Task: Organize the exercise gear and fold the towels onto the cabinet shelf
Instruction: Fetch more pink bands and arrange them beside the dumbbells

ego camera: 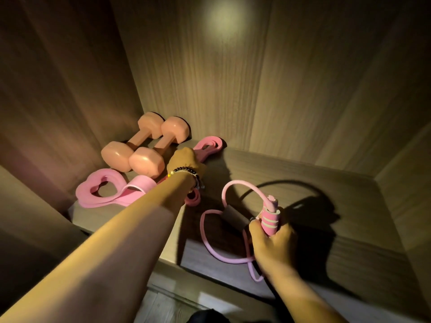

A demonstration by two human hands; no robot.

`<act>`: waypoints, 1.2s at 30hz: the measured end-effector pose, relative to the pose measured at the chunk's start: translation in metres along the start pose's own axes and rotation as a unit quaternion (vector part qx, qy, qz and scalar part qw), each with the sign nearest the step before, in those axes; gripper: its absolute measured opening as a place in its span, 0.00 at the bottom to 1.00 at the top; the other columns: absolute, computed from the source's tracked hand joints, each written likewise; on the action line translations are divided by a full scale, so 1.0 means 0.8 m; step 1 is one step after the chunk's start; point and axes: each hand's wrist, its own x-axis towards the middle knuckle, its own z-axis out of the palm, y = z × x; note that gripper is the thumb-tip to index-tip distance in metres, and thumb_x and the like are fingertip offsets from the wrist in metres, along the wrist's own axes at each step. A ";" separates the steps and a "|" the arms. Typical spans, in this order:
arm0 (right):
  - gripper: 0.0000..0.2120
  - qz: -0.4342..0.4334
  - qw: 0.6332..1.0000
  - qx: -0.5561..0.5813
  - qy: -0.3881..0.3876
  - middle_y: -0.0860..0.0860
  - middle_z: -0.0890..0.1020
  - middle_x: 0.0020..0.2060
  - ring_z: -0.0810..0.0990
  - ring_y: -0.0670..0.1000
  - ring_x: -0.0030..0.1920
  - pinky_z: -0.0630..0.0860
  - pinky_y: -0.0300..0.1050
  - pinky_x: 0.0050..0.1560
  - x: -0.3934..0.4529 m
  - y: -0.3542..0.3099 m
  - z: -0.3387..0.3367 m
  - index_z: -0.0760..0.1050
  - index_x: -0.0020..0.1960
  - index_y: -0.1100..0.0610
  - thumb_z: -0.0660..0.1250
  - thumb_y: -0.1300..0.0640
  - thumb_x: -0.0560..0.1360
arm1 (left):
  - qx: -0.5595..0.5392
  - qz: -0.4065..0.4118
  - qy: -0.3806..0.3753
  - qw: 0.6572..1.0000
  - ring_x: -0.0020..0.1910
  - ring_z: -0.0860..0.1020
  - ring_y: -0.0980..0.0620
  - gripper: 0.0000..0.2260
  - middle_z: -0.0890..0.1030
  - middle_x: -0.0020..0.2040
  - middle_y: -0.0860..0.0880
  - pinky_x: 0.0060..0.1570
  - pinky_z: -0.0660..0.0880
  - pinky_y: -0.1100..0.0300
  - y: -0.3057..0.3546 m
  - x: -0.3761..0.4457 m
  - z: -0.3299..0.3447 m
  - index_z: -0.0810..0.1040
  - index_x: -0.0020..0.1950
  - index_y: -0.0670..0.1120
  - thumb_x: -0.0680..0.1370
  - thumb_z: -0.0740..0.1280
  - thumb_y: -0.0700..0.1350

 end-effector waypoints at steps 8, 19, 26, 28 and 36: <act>0.10 -0.012 1.000 0.002 -0.028 0.45 0.76 0.23 0.77 0.42 0.26 0.66 0.32 0.24 0.003 0.009 -0.001 0.78 0.37 0.56 0.66 0.51 0.59 | 0.045 -0.002 -0.004 0.999 0.41 0.78 0.44 0.15 0.79 0.44 0.45 0.44 0.79 0.53 -0.015 0.001 -0.006 0.78 0.56 0.43 0.70 0.70 0.43; 0.06 -0.031 0.999 0.007 -0.032 0.44 0.76 0.23 0.77 0.39 0.29 0.67 0.32 0.26 0.003 0.006 0.001 0.77 0.37 0.53 0.73 0.60 0.64 | 0.048 -0.017 0.001 0.999 0.48 0.79 0.42 0.13 0.80 0.50 0.43 0.50 0.80 0.50 -0.016 0.002 -0.003 0.76 0.57 0.41 0.74 0.68 0.43; 0.14 -0.019 0.999 -0.030 -0.027 0.44 0.77 0.25 0.76 0.40 0.25 0.66 0.31 0.25 0.004 0.009 0.006 0.72 0.32 0.49 0.74 0.65 0.65 | -0.040 0.125 0.000 0.991 0.69 0.69 0.46 0.23 0.69 0.72 0.45 0.68 0.65 0.57 -0.014 -0.035 -0.005 0.67 0.74 0.47 0.78 0.64 0.44; 0.12 -0.004 0.999 -0.038 -0.031 0.45 0.77 0.25 0.76 0.41 0.25 0.68 0.34 0.26 0.005 0.010 0.007 0.73 0.33 0.50 0.74 0.63 0.65 | -0.092 0.156 0.004 0.983 0.65 0.73 0.48 0.21 0.73 0.69 0.46 0.62 0.67 0.63 -0.011 -0.061 -0.011 0.70 0.72 0.47 0.78 0.64 0.42; 0.09 0.123 0.981 -0.068 -0.134 0.54 0.80 0.34 0.79 0.52 0.33 0.73 0.40 0.33 0.006 -0.017 0.002 0.77 0.48 0.58 0.72 0.57 0.69 | -0.226 0.127 -0.017 0.966 0.49 0.79 0.51 0.18 0.79 0.57 0.50 0.45 0.77 0.67 -0.039 -0.169 -0.027 0.75 0.67 0.46 0.77 0.63 0.37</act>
